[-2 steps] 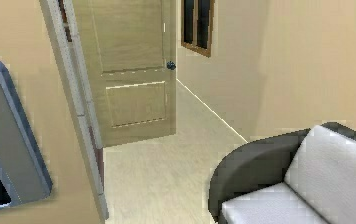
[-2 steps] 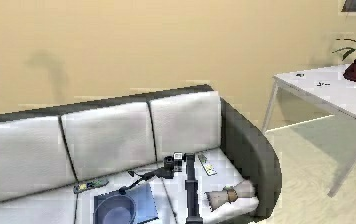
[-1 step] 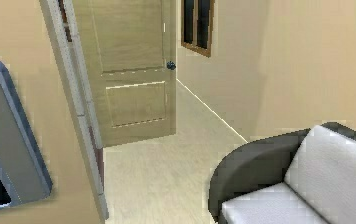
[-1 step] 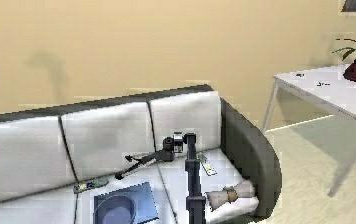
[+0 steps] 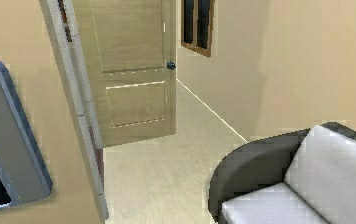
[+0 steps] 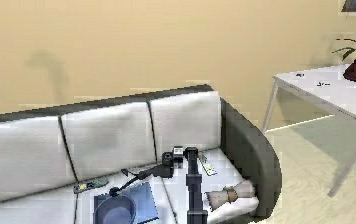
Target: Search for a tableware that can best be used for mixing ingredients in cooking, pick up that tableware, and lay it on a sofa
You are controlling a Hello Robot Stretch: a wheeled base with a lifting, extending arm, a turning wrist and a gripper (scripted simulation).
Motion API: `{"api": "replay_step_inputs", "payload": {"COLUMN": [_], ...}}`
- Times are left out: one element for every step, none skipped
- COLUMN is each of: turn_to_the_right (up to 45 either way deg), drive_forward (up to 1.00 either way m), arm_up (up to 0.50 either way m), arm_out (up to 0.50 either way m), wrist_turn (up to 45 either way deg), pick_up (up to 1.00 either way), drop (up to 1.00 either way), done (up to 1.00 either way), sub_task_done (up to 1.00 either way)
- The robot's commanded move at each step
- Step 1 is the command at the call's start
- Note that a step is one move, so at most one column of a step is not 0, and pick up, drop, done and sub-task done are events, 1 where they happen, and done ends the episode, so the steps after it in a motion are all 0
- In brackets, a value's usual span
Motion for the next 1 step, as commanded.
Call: {"api": "replay_step_inputs", "payload": {"turn_to_the_right": [0.0], "drive_forward": [0.0], "arm_up": [0.0], "arm_out": [0.0], "wrist_turn": [0.0], "pick_up": [0.0], "drop": [0.0], "done": [1.0], "sub_task_done": [0.0]}}
